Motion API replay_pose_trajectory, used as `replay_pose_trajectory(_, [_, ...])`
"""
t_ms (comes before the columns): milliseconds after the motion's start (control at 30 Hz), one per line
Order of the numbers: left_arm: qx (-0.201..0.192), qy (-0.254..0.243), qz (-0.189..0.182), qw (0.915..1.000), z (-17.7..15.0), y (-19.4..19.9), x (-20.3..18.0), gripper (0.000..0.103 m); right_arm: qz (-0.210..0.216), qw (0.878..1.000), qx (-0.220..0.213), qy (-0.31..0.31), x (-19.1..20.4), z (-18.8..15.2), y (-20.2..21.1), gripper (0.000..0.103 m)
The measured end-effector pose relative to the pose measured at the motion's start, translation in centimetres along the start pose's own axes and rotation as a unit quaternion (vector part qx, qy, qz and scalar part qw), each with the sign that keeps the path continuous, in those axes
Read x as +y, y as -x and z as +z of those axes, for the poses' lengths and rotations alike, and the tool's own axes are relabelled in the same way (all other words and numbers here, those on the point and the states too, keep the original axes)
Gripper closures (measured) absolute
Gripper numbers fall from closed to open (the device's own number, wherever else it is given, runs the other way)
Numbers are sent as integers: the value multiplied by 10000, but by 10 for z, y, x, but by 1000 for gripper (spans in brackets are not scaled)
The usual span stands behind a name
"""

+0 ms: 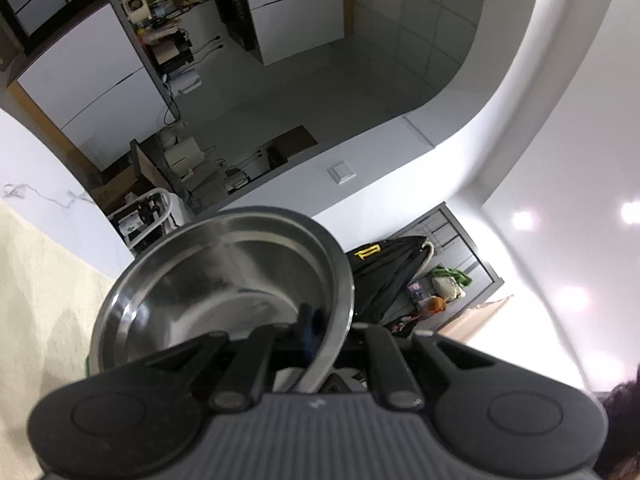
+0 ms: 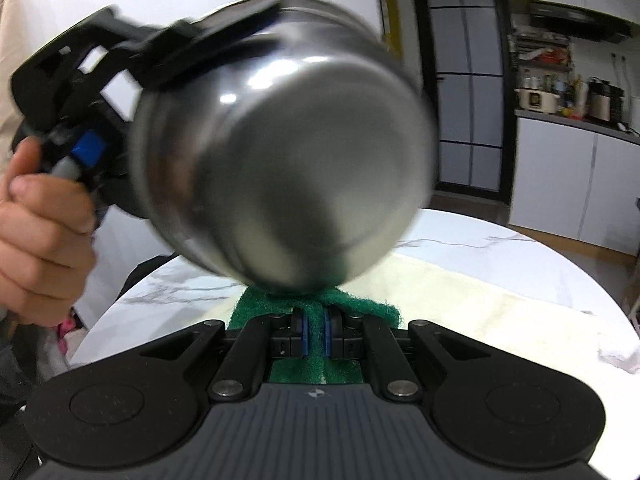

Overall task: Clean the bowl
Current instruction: 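Hold the bowl upturned with the left gripper while the right gripper scrubs its outside with the pad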

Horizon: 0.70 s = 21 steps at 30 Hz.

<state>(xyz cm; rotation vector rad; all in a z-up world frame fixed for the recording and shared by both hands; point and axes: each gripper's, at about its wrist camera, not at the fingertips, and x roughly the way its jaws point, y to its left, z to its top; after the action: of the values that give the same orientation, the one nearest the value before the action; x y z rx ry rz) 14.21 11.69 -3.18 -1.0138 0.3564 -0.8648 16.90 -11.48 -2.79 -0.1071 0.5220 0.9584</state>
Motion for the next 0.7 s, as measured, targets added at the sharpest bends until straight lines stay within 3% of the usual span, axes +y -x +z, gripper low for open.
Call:
replay_pose_trajectory(267, [4,54,-39,10000,-1,6,3,97,-397,9983,-296,-304,-10,0,7,95])
replay_pose_trajectory(467, [-110,53,198,9997,1,9,9,99,-643,9948,-614,-503,-18,1,19,95])
replay_pose_trajectory(700, [-21,188,580,9981,1,3,27,99,-467,9900,-1202,-563,-14,6,40,95])
